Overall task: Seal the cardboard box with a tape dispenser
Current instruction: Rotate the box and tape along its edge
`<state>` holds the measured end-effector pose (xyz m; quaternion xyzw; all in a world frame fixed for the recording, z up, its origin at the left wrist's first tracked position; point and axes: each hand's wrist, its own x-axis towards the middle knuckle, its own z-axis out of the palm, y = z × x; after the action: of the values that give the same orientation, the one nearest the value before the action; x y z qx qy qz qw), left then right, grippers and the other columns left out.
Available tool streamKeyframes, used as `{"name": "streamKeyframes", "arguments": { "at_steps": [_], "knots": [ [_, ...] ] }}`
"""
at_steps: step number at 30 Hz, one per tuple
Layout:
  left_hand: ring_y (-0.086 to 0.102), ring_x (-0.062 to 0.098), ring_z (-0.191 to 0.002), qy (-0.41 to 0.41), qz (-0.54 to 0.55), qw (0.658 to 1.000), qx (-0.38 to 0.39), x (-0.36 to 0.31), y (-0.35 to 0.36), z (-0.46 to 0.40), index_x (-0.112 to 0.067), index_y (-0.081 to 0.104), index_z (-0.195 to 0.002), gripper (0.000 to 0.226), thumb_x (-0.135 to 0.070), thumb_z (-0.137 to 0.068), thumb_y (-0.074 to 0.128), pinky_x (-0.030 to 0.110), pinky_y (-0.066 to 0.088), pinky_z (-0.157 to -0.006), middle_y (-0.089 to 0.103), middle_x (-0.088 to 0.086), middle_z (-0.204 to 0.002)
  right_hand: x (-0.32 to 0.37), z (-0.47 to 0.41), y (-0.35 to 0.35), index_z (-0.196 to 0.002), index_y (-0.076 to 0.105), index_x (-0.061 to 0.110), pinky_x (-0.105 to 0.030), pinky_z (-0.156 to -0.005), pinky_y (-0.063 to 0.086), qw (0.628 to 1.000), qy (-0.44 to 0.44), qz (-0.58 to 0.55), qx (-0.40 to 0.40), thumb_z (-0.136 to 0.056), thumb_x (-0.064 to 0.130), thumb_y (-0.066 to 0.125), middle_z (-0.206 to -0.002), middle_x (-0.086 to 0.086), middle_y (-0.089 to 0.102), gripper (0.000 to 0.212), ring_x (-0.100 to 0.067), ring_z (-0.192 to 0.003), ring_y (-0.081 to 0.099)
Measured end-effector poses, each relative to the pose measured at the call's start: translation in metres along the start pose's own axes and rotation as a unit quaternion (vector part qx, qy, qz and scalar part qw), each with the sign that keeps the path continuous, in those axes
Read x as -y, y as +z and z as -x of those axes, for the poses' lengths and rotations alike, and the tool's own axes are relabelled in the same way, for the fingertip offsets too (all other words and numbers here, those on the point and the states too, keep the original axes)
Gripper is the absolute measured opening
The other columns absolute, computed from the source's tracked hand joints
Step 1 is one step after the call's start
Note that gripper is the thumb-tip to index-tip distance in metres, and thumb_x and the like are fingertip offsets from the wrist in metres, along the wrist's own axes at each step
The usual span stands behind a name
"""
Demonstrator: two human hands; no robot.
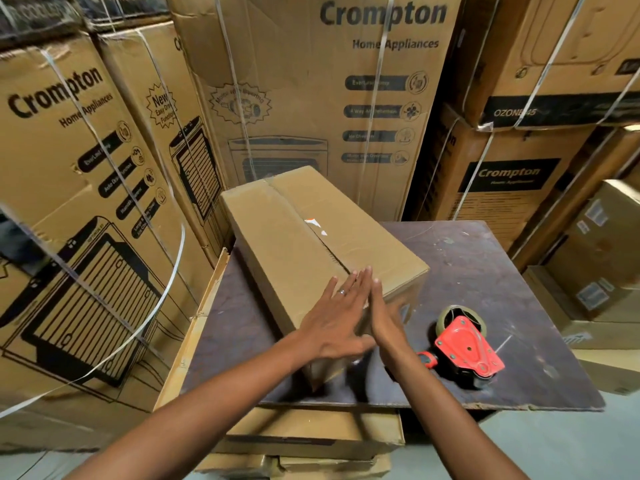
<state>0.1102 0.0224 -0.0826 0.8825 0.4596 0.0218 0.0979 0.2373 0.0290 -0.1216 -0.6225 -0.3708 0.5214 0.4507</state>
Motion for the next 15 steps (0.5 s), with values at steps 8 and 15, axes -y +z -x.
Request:
{"name": "streamKeyframes", "arguments": {
  "at_steps": [8,15],
  "knots": [
    [-0.016,0.033,-0.154,-0.180,0.053,0.982,-0.028,-0.040,0.007,-0.035,-0.011,-0.025,-0.155,0.101,-0.047,-0.085,0.038,0.052,-0.008,-0.124,-0.013,0.019,-0.167,0.024,-0.045,-0.016,-0.149,0.045,0.024,-0.029,-0.100,0.042,0.992,-0.044,0.071,0.094,-0.103,0.060,0.046,-0.132,0.007,0.064,0.059,-0.017,-0.125,0.061],
    [-0.011,0.025,-0.156,-0.190,0.015,0.981,-0.022,0.030,-0.003,-0.019,-0.012,-0.017,-0.158,0.088,-0.065,-0.097,0.018,0.044,0.000,-0.127,-0.015,0.007,-0.168,0.028,-0.050,-0.028,-0.149,0.048,0.035,-0.052,-0.116,0.041,0.989,-0.036,0.069,0.128,-0.097,0.062,0.056,-0.140,0.009,0.061,0.059,-0.020,-0.130,0.057]
  ]
}}
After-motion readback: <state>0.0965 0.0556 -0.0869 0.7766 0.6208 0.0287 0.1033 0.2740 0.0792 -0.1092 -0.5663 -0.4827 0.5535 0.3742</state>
